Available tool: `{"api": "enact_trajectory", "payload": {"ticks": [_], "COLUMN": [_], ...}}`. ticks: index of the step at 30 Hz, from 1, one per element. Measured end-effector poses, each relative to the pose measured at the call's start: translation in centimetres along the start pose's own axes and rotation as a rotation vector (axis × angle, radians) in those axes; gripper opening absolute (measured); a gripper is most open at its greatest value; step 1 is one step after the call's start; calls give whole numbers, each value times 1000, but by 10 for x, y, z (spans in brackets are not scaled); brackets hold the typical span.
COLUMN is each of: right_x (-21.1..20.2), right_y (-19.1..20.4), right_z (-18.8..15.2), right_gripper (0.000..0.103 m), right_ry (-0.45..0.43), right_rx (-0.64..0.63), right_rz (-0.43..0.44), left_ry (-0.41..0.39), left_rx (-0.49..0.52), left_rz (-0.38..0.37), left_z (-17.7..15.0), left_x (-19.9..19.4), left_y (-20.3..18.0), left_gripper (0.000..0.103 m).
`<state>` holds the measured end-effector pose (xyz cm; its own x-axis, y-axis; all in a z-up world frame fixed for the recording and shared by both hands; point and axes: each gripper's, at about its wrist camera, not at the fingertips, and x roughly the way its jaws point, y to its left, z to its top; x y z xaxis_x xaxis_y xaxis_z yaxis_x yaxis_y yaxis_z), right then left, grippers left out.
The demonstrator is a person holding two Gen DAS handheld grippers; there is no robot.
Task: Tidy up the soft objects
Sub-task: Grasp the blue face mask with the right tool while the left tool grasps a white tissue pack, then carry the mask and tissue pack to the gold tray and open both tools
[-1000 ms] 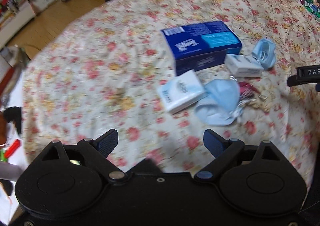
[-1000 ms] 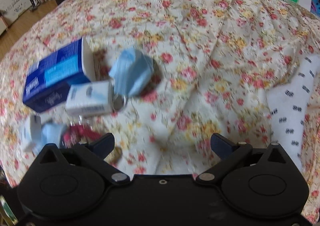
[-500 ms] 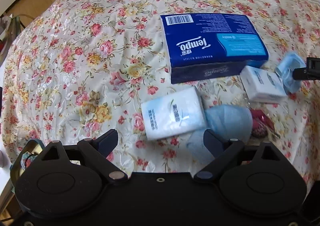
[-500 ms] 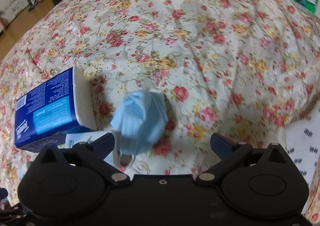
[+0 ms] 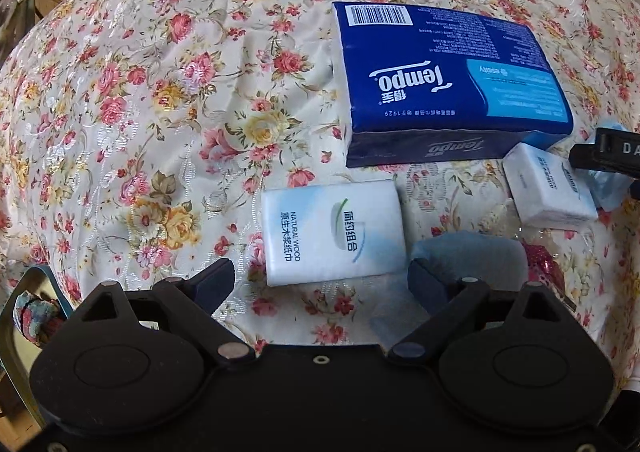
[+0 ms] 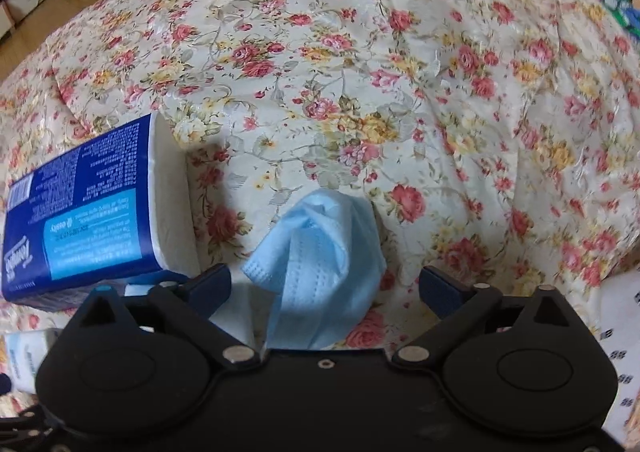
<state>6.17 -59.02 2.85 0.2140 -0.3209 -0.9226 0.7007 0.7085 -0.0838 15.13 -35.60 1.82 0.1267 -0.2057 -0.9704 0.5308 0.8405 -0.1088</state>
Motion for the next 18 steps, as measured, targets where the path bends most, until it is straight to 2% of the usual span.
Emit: {"api": "enact_trajectory", "payload": {"ticks": [1,2,4,6,9,12,18], "right_x": [0,0,-2,-6,-15,-26,-54], "right_y": [-2,-4,-6,-8,-10,-14,-25], "right_z": [0,0,-1,-3,-8,-13,-26], "right_gripper": [84,83,76,69,65,64,63], "right_ry": [7,12,15,12,5,-14,-34], "right_rx": [12,23,34,26,10,6,15], "right_rz": [16,28,25,14,-12,-25,6], "left_ry": [0,-1,6,9,-8,-20,-66], "left_rx": [2,4,11,13,27,32,49], "left_rz": [-2,-6,-30,-37,-24,-19,-23], "left_z": [1,1,2,2,1,0,-9], "left_x": [2,3,4,4,-1,-10,-40], "left_y": [-1,-1,-1,0,1,3,5], "left_gripper": [90,89,69,69,68,68,68]}}
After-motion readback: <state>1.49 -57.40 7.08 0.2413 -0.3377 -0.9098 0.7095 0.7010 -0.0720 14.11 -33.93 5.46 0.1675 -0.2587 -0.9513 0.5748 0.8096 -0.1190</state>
